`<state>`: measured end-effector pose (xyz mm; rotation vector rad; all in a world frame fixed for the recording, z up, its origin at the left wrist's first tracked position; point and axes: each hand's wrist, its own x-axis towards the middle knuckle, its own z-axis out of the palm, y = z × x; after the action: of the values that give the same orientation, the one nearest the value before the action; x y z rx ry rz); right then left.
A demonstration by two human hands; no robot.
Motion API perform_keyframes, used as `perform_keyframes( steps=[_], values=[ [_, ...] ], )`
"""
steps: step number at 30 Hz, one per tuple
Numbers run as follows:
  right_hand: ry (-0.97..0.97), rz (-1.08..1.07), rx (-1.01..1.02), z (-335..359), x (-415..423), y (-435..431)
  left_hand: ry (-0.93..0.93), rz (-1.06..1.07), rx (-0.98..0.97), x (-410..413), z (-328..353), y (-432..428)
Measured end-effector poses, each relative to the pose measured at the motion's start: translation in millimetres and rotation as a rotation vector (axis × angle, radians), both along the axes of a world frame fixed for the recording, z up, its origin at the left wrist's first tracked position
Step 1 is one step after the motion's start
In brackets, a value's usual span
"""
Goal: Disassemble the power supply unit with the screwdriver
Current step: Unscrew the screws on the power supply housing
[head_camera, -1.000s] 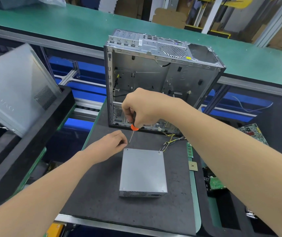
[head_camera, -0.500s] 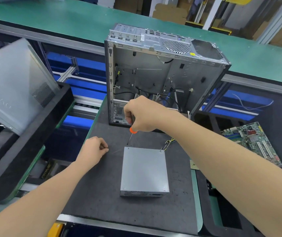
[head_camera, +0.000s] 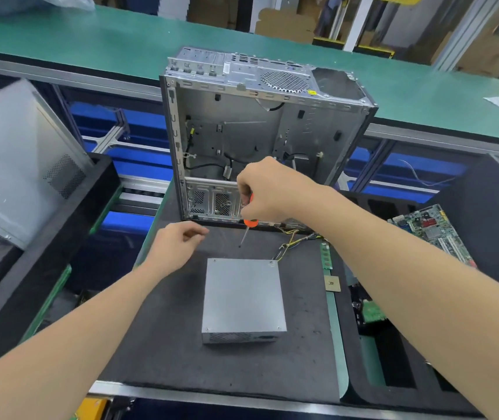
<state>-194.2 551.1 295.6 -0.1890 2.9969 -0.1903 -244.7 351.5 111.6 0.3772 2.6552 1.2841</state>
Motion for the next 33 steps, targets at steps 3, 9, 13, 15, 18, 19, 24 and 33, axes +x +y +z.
perform_keyframes(
  steps=[3,9,13,15,18,19,24,33],
  values=[
    [-0.018,-0.04,0.028,2,9,15,-0.074,-0.354,0.088,15,19,43],
    [-0.052,-0.113,0.001,-1,26,45,-0.042,-0.548,0.058,35,13,95],
    [-0.054,-0.127,-0.02,-7,31,55,-0.035,-0.52,0.03,39,4,100],
    [-0.047,-0.121,-0.026,-9,32,56,-0.037,-0.518,0.041,38,2,99],
    [-0.032,-0.114,-0.033,-8,32,56,-0.032,-0.517,0.047,36,0,97],
    [-0.031,-0.111,-0.035,-8,32,55,-0.036,-0.515,0.052,36,-1,97],
    [-0.049,-0.108,-0.033,-8,29,53,-0.047,-0.517,0.07,35,-2,96],
    [-0.06,-0.102,-0.023,-7,25,52,-0.05,-0.533,0.105,34,0,95]
  ],
)
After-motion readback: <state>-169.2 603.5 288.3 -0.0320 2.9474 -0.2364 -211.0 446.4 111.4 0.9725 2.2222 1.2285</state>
